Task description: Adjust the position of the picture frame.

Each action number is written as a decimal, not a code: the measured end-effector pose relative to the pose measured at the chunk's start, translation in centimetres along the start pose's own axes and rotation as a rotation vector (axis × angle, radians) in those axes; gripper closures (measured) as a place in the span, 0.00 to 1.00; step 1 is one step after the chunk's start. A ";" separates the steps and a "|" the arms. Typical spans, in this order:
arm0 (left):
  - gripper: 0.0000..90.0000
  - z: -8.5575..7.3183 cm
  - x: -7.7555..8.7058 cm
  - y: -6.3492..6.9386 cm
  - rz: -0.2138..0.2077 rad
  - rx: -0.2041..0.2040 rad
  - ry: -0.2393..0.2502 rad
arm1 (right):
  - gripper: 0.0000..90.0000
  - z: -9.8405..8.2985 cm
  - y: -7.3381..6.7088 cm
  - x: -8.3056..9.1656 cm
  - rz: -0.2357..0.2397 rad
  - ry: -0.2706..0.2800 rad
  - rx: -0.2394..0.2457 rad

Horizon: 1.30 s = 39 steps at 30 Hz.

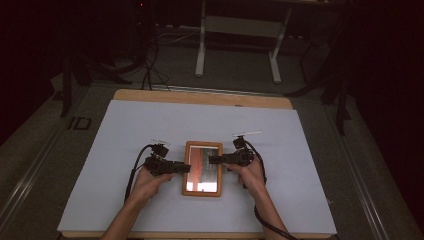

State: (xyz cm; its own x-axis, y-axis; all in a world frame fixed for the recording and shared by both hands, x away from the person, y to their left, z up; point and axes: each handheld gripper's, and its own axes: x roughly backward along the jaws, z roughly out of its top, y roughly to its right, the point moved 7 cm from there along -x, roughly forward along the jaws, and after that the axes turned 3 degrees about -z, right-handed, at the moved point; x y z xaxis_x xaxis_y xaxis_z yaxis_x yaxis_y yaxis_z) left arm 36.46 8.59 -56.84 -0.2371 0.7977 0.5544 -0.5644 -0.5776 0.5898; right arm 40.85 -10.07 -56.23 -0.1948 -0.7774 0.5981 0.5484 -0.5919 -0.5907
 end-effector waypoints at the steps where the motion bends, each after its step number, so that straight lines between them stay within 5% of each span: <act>1: 0.63 -0.1 -0.3 -0.1 0.023 -0.011 -0.013 | 0.50 -0.1 0.3 -0.3 -0.007 -0.005 -0.007; 12: 0.53 -0.1 -0.5 -0.2 0.061 -0.054 -0.004 | 0.48 -0.2 0.4 -0.1 -0.082 -0.011 0.043; 18: 0.46 -0.1 -0.2 -0.2 0.070 -0.068 0.001 | 0.46 -0.3 0.3 1.0 -0.091 0.025 0.067; 26: 0.45 0.2 0.6 0.0 0.108 -0.109 0.038 | 0.45 -1.1 0.4 2.3 -0.176 0.066 0.124; 32: 0.47 0.5 1.6 0.1 0.154 -0.151 0.086 | 0.43 -1.1 -0.2 3.5 -0.289 0.081 0.210; 39: 0.46 0.9 2.3 0.5 0.156 -0.151 0.135 | 0.43 -1.3 -1.0 4.2 -0.414 0.087 0.318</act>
State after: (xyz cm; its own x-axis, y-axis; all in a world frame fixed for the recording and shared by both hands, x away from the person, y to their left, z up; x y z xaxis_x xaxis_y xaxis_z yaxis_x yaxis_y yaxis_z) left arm 36.36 10.03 -54.75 -0.4282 0.7225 0.5429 -0.6221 -0.6714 0.4028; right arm 38.42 -12.98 -53.84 -0.5070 -0.5151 0.6911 0.6282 -0.7698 -0.1129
